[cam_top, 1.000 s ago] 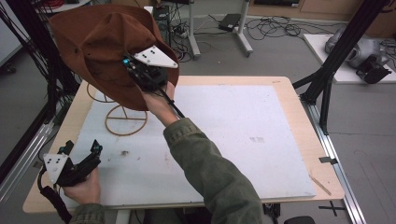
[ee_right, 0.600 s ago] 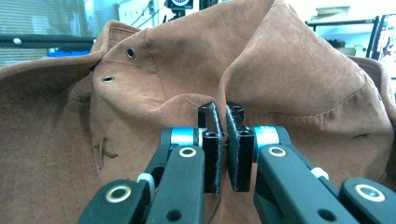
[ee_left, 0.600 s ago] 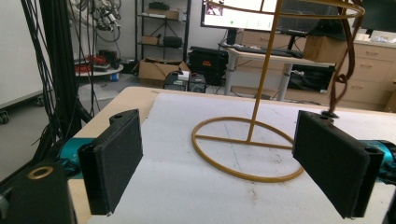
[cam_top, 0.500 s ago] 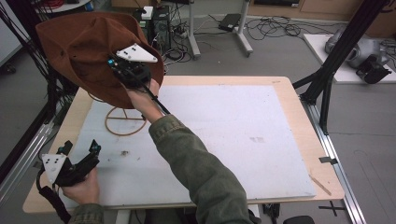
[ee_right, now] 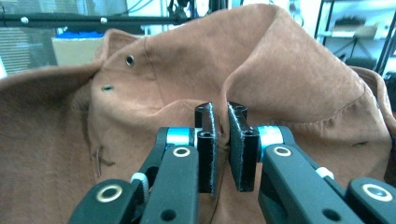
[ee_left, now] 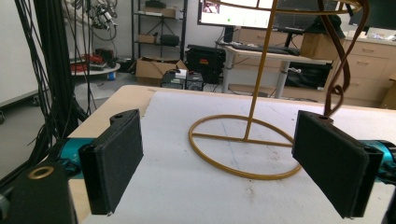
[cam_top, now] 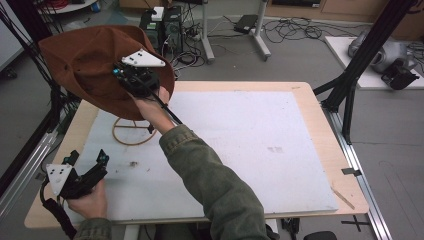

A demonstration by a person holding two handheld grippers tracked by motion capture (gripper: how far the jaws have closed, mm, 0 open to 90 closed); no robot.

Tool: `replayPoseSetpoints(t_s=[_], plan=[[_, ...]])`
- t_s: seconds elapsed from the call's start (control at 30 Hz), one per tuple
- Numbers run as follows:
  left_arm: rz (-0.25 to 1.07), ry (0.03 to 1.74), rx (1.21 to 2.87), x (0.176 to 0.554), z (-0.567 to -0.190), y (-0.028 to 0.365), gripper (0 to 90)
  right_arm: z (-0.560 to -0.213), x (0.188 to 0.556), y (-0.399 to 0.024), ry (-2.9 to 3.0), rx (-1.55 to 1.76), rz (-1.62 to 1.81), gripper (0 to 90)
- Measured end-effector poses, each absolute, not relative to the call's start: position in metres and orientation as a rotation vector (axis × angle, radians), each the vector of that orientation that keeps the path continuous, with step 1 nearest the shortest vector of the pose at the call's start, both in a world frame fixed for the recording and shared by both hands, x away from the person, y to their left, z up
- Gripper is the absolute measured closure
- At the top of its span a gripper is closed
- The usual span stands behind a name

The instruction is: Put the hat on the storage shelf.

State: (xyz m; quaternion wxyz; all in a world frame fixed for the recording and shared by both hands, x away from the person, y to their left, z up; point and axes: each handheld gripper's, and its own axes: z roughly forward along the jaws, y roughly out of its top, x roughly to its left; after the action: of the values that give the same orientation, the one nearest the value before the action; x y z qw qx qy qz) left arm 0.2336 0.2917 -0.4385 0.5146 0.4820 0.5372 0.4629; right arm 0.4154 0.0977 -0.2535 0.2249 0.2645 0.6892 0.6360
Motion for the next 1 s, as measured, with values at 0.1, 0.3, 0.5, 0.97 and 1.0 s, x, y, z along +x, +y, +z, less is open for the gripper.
replayPoseSetpoints(t_s=[0.1, 0.3, 0.5, 0.97, 1.0], plan=[[1.112, 1.29, 1.161, 0.234, -0.439, 0.292, 16.6, -0.254, 0.416, 0.097, 1.928, 0.733, 1.739, 79.3], [1.111, 1.285, 1.161, 0.234, -0.438, 0.29, 16.6, -0.254, 0.414, 0.094, 1.939, 0.743, 1.731, 60.5], [1.111, 1.285, 1.161, 0.234, -0.438, 0.29, 16.6, -0.254, 0.413, 0.094, 1.983, 0.752, 1.71, 28.0], [1.11, 1.286, 1.16, 0.234, -0.439, 0.29, 16.6, -0.241, 0.414, 0.068, 1.942, 0.763, 1.731, 11.4], [1.11, 1.286, 1.16, 0.234, -0.439, 0.29, 16.6, -0.241, 0.413, 0.064, 1.932, 0.765, 1.732, 11.4]])
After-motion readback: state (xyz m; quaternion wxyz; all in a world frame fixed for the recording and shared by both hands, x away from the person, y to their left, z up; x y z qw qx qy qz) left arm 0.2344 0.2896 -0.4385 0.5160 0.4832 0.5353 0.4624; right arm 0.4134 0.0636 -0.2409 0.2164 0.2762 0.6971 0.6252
